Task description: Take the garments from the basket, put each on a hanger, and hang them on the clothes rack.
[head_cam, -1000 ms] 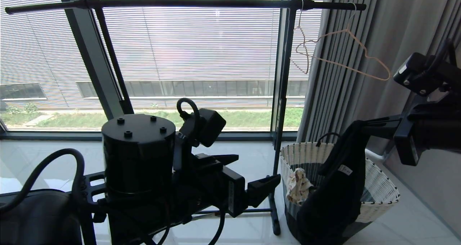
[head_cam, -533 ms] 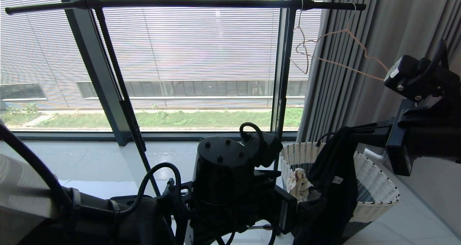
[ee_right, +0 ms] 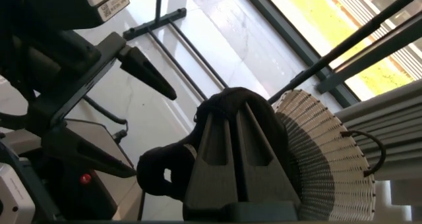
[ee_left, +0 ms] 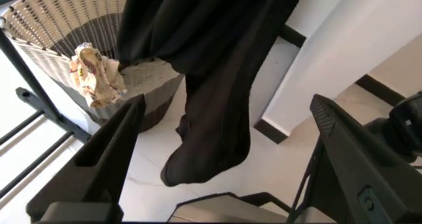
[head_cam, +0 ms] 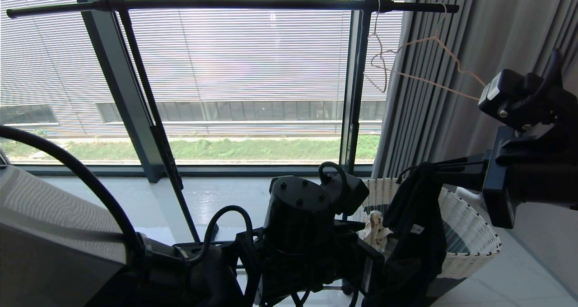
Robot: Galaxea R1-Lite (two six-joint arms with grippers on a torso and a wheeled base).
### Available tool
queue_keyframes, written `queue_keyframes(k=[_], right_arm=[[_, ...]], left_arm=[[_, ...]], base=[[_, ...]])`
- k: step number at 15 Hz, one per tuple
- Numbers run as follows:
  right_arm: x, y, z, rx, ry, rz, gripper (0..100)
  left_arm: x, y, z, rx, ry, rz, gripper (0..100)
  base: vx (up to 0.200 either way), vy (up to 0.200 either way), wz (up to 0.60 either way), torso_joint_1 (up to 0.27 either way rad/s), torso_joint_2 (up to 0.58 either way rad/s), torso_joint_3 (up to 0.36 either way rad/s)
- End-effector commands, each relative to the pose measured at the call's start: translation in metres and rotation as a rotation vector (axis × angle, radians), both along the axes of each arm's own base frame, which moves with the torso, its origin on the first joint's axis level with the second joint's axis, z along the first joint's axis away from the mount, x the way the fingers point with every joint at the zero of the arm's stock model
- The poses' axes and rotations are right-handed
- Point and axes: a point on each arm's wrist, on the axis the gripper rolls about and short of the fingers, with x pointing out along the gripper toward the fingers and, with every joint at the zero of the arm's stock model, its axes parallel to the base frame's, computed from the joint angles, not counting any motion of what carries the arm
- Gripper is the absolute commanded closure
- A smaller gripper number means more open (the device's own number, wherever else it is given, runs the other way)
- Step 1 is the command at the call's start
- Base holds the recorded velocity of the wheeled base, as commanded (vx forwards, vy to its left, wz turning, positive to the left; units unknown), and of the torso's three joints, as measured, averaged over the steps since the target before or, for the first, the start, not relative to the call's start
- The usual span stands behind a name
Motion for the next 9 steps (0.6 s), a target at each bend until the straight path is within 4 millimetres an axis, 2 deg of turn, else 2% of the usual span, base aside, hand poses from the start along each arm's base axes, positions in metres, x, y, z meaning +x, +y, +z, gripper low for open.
queue_keyframes(k=[1, 3, 6, 9], right_arm=[[-0.002, 0.002, 0.0, -0.001, 0.0, 0.015, 100], [-0.003, 0.003, 0.0, -0.002, 0.001, 0.021, 100], [-0.003, 0.003, 0.0, -0.003, 0.001, 0.02, 100], [-0.003, 0.003, 0.0, -0.003, 0.001, 0.02, 100]], left_arm=[[0.022, -0.006, -0.005, -0.004, -0.007, 0.051, 0], [0.038, -0.01, -0.016, 0.012, -0.011, 0.101, 0], [0.038, -0.01, -0.041, 0.079, 0.027, 0.117, 0], [0.039, -0.011, -0.051, 0.104, 0.04, 0.127, 0]], base=[[0.0, 0.0, 0.0, 0.0, 0.0, 0.0], [0.0, 0.0, 0.0, 0.0, 0.0, 0.0], [0.0, 0.0, 0.0, 0.0, 0.0, 0.0], [0.0, 0.0, 0.0, 0.0, 0.0, 0.0]])
